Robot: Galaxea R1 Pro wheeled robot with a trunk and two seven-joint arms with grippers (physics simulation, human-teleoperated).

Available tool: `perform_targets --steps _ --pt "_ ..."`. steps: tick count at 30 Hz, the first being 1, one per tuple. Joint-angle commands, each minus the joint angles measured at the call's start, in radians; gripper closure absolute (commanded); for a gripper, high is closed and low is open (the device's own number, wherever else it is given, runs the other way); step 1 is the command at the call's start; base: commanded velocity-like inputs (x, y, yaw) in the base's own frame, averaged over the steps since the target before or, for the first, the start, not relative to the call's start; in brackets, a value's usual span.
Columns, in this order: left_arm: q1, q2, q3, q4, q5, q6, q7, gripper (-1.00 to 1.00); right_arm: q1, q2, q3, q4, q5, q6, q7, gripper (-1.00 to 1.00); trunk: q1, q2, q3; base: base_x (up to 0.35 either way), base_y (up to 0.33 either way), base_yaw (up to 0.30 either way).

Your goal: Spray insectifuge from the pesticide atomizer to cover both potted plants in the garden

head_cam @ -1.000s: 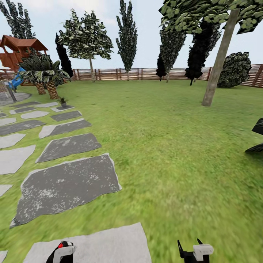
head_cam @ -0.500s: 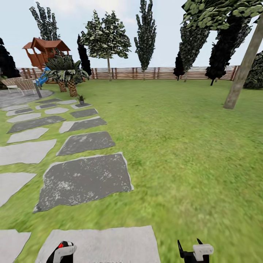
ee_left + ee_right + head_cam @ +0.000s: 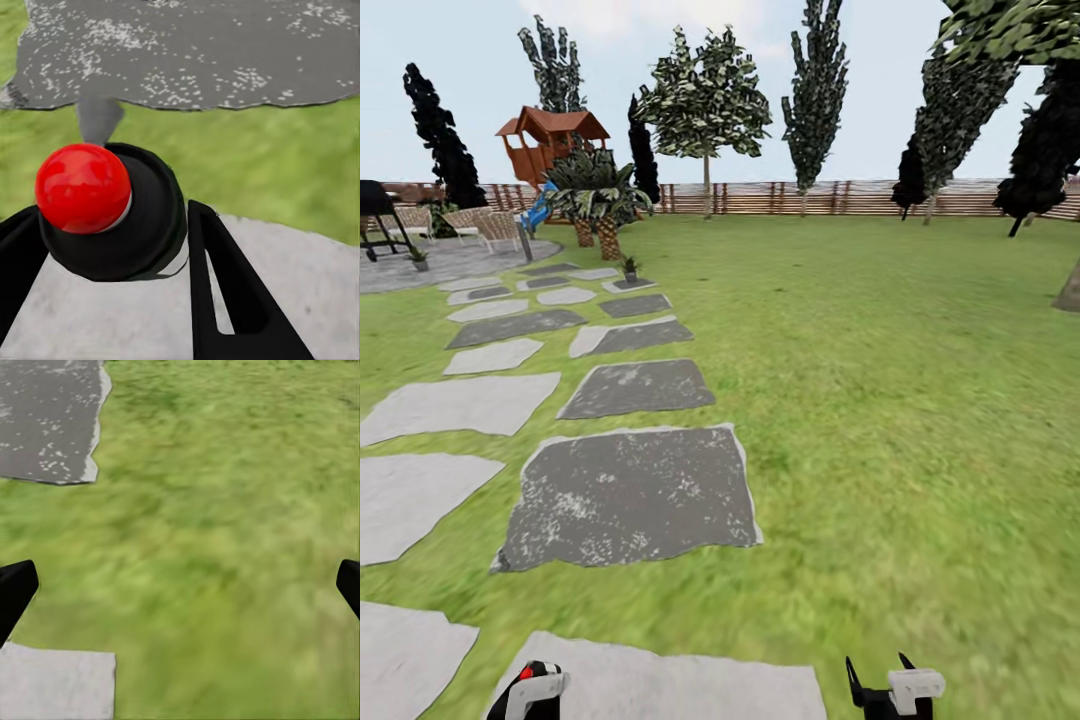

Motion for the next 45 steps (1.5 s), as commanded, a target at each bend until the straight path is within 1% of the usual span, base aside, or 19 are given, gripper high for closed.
perform_targets --steps 1,22,45 --pt "-0.001 0.000 -0.001 0.001 0.006 -0.003 0.000 1.00 0.000 0.000 -0.003 0.000 0.007 -0.003 -0.001 -1.00 0.000 0.000 -0.001 0.337 0.000 0.279" --pt "-0.001 0.000 -0.001 0.002 0.007 -0.003 0.000 1.00 0.000 0.000 -0.003 0.000 0.007 -0.003 -0.001 -1.00 0.000 0.000 -0.001 0.338 0.000 0.273" --pt "-0.001 0.000 -0.001 0.002 0.007 -0.003 0.000 1.00 0.000 0.000 -0.003 -0.001 0.008 -0.003 0.000 -1.00 0.000 0.000 -0.001 0.338 0.000 0.013"
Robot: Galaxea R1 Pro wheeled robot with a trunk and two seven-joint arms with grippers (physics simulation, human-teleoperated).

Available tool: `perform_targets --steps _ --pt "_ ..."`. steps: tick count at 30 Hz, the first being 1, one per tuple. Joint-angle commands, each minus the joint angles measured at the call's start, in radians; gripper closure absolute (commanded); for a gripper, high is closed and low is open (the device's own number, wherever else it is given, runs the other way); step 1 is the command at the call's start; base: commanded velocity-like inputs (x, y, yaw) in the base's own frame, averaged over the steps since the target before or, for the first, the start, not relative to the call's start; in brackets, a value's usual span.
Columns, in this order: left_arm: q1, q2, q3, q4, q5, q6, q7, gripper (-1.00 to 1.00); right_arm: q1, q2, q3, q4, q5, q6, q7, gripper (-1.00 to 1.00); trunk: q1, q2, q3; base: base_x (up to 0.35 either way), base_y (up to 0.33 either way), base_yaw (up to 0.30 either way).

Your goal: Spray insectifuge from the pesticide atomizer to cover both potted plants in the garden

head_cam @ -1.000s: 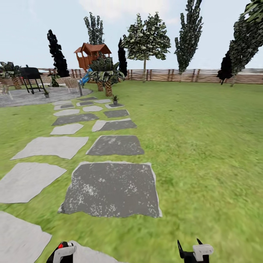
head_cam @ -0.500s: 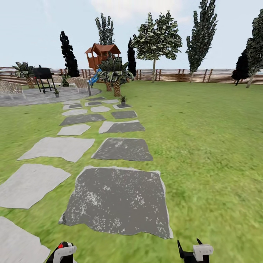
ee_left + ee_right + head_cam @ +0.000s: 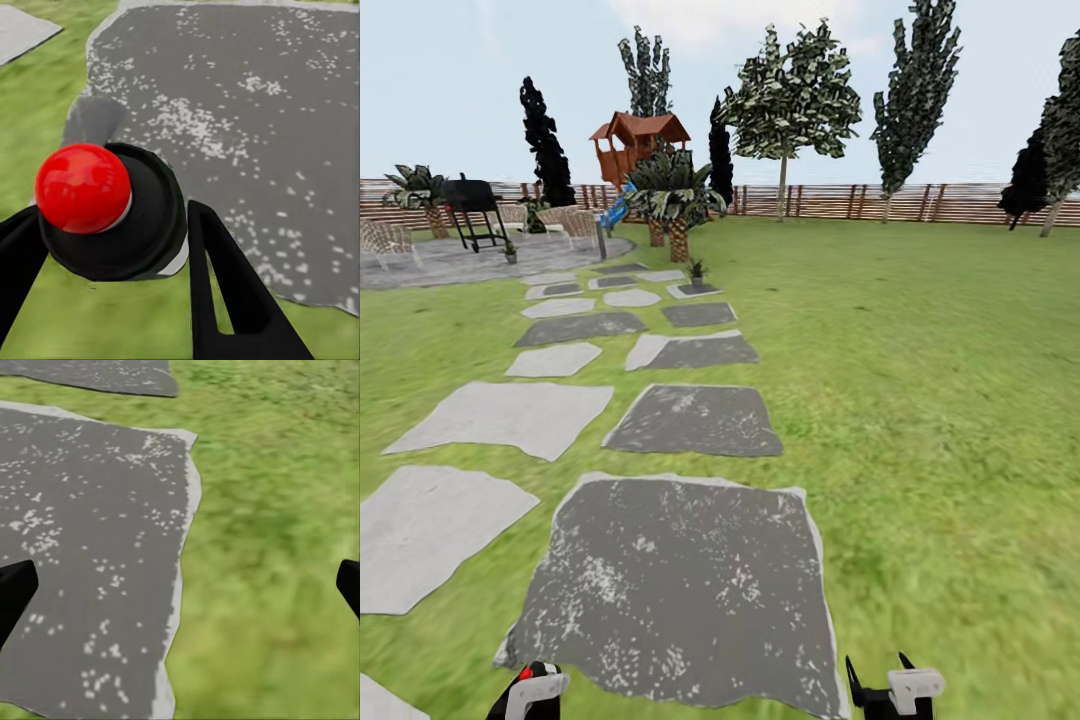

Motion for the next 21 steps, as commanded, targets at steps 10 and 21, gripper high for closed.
perform_targets --steps 10,21 --pt "-0.001 -0.001 -0.001 0.001 0.006 -0.003 0.000 1.00 -0.001 0.002 -0.004 -0.001 0.006 -0.002 -0.002 -1.00 0.000 0.000 -0.010 0.338 0.000 0.038" --pt "-0.001 -0.002 -0.001 0.001 0.007 -0.003 0.000 1.00 -0.001 0.002 -0.007 -0.001 0.005 -0.001 -0.003 -1.00 0.000 0.000 -0.027 0.338 0.000 0.087"
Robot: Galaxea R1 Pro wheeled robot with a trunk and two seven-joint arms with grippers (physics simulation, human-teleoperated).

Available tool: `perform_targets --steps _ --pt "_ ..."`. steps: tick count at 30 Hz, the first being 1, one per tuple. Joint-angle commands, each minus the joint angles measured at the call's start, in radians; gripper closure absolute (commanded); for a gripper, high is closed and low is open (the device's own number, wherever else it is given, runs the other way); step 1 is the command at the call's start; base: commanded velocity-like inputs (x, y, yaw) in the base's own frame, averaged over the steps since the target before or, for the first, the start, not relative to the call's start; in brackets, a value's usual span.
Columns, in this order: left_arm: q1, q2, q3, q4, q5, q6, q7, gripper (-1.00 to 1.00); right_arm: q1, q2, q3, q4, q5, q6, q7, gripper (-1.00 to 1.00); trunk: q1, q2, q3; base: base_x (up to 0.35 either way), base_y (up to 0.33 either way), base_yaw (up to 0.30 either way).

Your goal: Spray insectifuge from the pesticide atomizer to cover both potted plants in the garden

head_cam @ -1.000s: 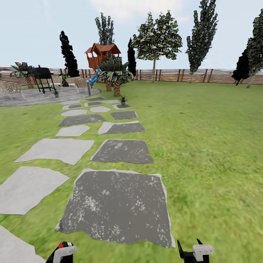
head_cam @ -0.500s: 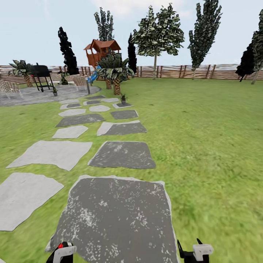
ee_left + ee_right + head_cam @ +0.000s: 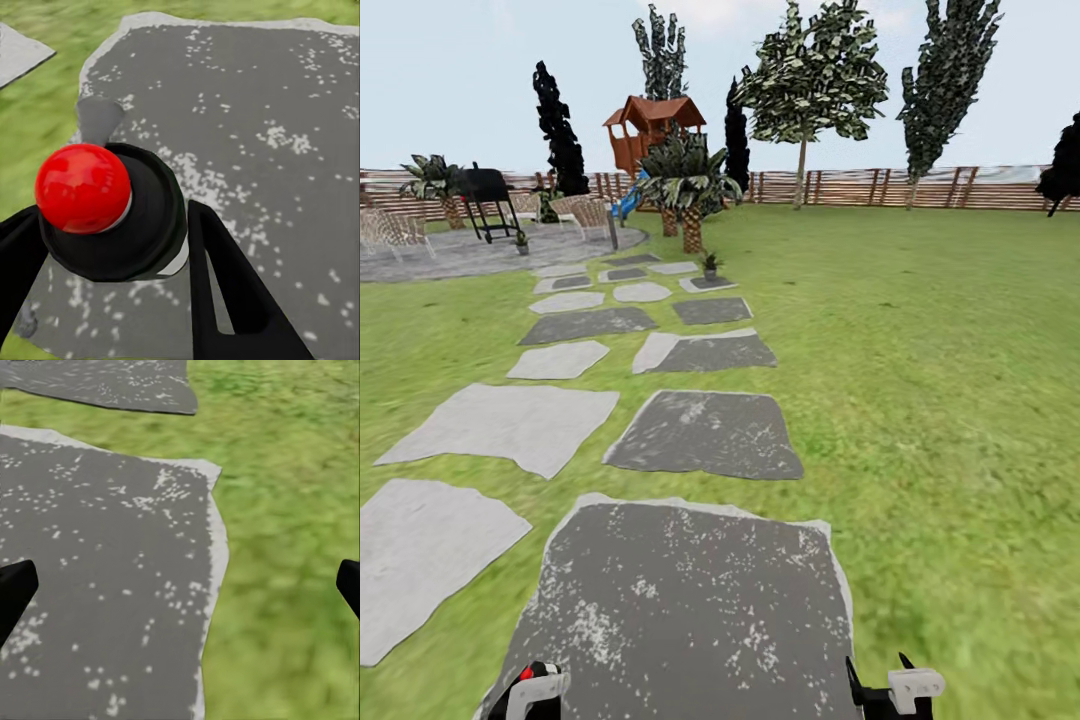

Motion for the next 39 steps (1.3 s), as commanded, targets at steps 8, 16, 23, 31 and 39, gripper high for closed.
perform_targets --steps 8,16,23,31,39 --pt "-0.001 -0.001 -0.001 0.001 0.005 -0.003 0.000 1.00 0.000 0.000 -0.003 -0.002 0.007 -0.003 -0.003 -1.00 0.000 0.000 -0.006 0.338 0.000 0.064" --pt "-0.001 -0.001 -0.001 0.001 0.005 -0.003 0.000 1.00 0.000 0.000 -0.005 -0.002 0.007 -0.003 -0.003 -1.00 0.000 0.000 -0.006 0.338 0.000 0.002" --pt "-0.001 -0.001 -0.001 0.001 0.005 -0.003 0.000 1.00 0.000 0.000 -0.005 -0.001 0.007 -0.003 -0.003 -1.00 0.000 0.000 -0.013 0.338 0.000 0.000" --pt "-0.001 -0.002 -0.001 0.001 0.005 -0.003 0.000 1.00 0.000 -0.001 -0.005 0.000 0.007 -0.003 -0.002 -1.00 0.000 0.000 -0.015 0.338 0.000 0.000" --pt "-0.001 -0.002 -0.002 0.001 0.005 -0.003 0.000 1.00 0.000 -0.002 -0.003 0.002 0.008 -0.004 -0.001 -1.00 0.000 0.000 -0.015 0.338 0.000 0.000"
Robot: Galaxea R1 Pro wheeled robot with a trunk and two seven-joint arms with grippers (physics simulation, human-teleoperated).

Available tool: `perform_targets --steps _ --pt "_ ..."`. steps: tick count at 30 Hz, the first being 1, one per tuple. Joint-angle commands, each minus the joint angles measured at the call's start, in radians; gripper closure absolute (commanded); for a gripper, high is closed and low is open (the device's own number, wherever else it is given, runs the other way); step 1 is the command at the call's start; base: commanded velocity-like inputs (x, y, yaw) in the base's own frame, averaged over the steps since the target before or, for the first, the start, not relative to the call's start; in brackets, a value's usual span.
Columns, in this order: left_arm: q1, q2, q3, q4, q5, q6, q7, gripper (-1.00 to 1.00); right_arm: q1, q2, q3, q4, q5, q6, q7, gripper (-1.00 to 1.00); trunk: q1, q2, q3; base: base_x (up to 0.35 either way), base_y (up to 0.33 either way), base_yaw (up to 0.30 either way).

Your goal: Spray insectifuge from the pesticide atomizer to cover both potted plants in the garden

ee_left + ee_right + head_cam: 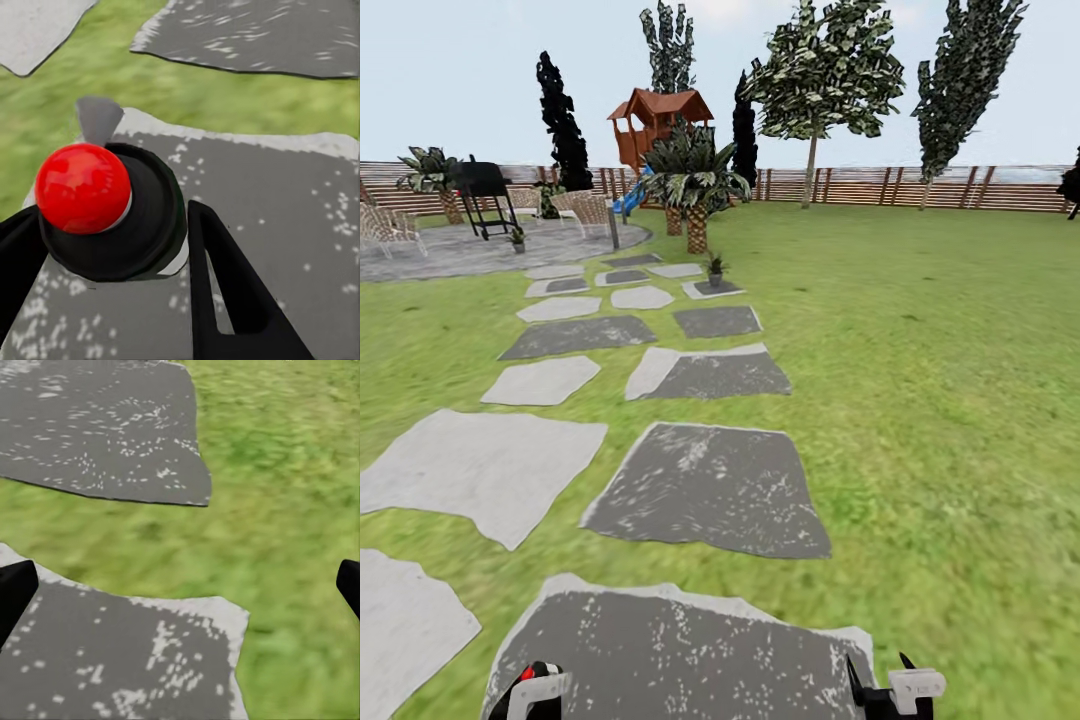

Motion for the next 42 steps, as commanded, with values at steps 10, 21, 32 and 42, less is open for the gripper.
perform_targets --steps 10,21,32,42 --pt "0.000 0.000 -0.002 0.002 0.006 -0.003 0.000 1.00 -0.001 0.000 -0.003 0.001 0.007 -0.004 -0.001 -1.00 0.000 0.000 -0.001 0.338 0.000 0.000" --pt "0.000 -0.001 -0.003 0.002 0.006 -0.003 0.000 1.00 -0.001 0.000 -0.003 0.001 0.007 -0.003 0.000 -1.00 0.000 0.000 -0.001 0.338 0.000 0.000" --pt "0.000 -0.001 -0.003 0.002 0.006 -0.003 0.000 1.00 -0.001 0.000 -0.002 0.002 0.007 -0.003 0.000 -1.00 0.000 0.000 -0.001 0.338 0.000 0.000" --pt "-0.001 -0.001 -0.003 0.002 0.006 -0.003 0.000 1.00 -0.001 0.000 -0.002 0.002 0.008 -0.003 0.000 -1.00 0.000 0.000 -0.001 0.338 0.000 0.000"
